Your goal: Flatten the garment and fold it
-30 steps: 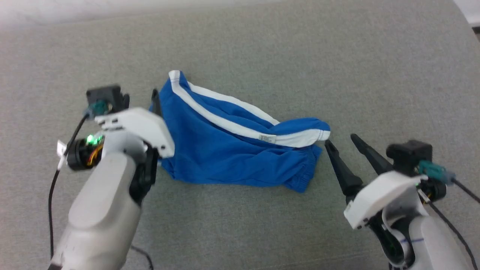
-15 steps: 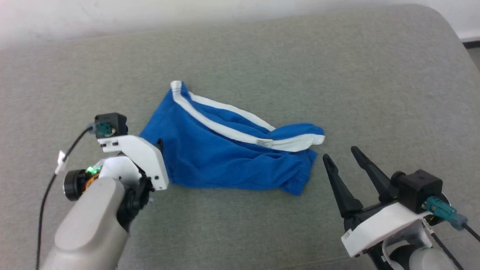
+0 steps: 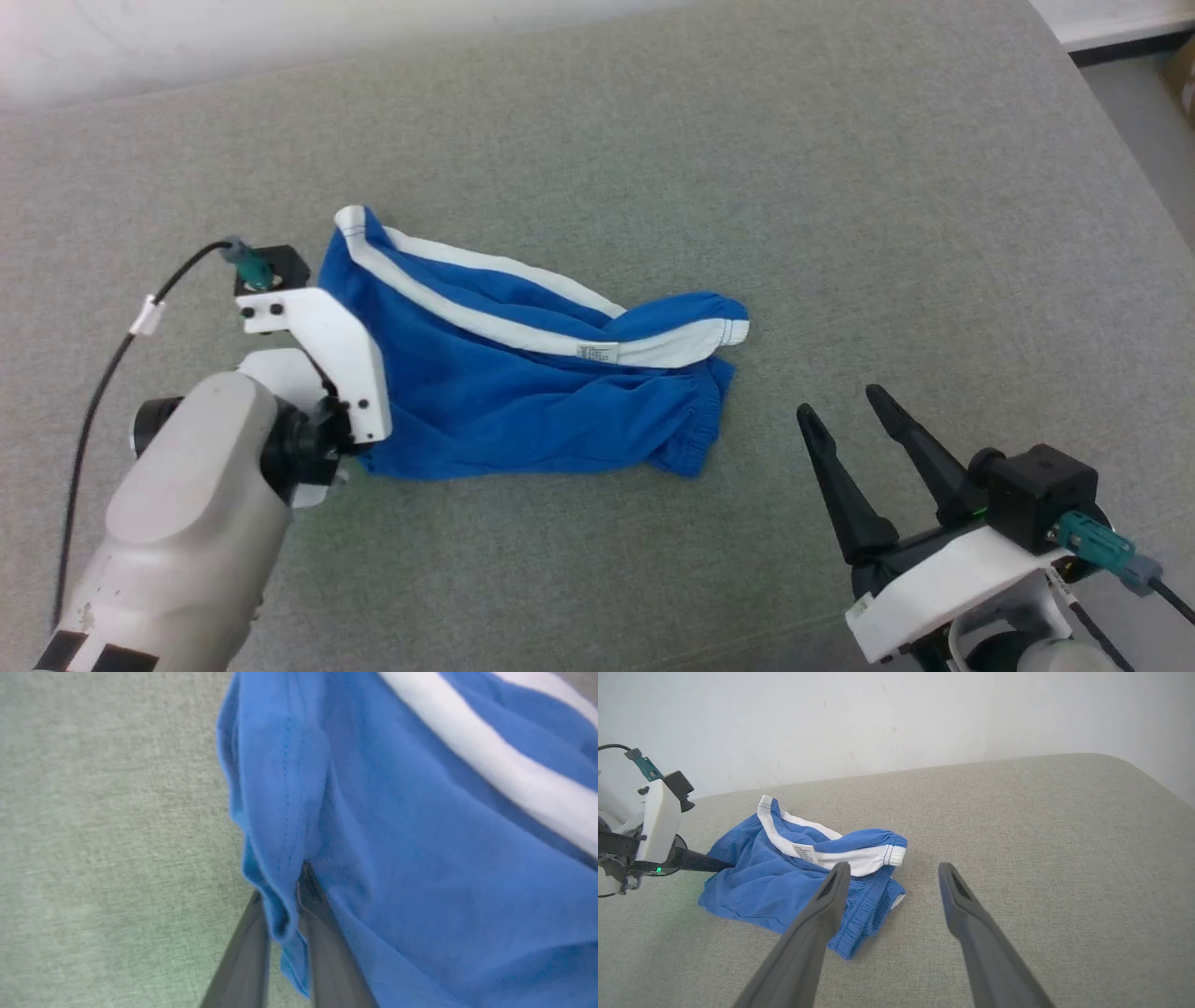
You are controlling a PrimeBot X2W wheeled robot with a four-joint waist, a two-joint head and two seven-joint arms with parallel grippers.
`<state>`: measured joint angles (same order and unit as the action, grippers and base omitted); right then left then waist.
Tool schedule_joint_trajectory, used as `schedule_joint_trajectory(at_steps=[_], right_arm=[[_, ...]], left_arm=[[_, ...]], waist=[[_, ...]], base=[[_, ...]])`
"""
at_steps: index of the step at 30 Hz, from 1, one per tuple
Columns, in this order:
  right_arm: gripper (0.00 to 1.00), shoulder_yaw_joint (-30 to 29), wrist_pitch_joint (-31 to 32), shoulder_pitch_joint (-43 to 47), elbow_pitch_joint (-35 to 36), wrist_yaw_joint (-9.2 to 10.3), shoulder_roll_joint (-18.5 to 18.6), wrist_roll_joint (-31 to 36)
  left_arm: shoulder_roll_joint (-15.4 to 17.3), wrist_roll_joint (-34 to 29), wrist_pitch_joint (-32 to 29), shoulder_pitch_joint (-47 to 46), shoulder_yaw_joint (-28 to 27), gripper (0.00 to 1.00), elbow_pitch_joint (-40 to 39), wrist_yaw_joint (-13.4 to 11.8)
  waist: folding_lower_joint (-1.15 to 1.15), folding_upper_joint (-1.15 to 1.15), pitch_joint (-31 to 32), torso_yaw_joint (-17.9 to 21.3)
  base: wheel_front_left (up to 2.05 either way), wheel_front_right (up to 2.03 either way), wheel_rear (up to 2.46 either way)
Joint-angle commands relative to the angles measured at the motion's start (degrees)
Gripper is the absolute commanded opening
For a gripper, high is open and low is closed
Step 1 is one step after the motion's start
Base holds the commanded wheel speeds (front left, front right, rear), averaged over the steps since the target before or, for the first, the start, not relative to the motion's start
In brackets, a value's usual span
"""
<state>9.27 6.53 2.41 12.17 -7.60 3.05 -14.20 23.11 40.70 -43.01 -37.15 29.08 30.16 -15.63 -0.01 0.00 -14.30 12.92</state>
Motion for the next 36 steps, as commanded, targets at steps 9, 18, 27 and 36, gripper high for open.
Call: schedule_joint_trajectory(at_steps=[9, 18, 27, 36], right_arm=[[1.0, -0.08, 6.98, -0.33, -2.77, 0.11, -0.08, -2.45], [1.0, -1.07, 19.23, -6.09, -11.4, 0.11, 0.77, -8.89], [1.0, 1.06, 26.3, -18.15, -25.77, 0.11, 1.03, -12.73], [0.35, 6.77, 32.88, -24.97, -40.47, 0.11, 0.58, -15.38]], left_arm=[[-2.71, -0.14, 7.65, 7.97, 0.43, 0.0, -1.66, -1.73], [-1.1, -1.77, 16.48, 12.73, -1.0, 0.0, -13.71, -3.01], [0.08, -2.76, 16.96, 12.96, -0.76, 0.0, -19.82, -3.75], [0.0, -2.98, 17.86, 12.59, -0.53, 0.0, -20.69, -3.74]], waist=[[0.01, 0.0, 0.79, -1.08], [0.01, 0.0, 1.95, -5.87], [0.01, 0.0, 0.42, -7.94], [0.01, 0.0, -1.04, -8.68]], base=[[0.0, 0.0, 0.0], [0.0, 0.0, 0.0], [0.0, 0.0, 0.0], [0.0, 0.0, 0.0]])
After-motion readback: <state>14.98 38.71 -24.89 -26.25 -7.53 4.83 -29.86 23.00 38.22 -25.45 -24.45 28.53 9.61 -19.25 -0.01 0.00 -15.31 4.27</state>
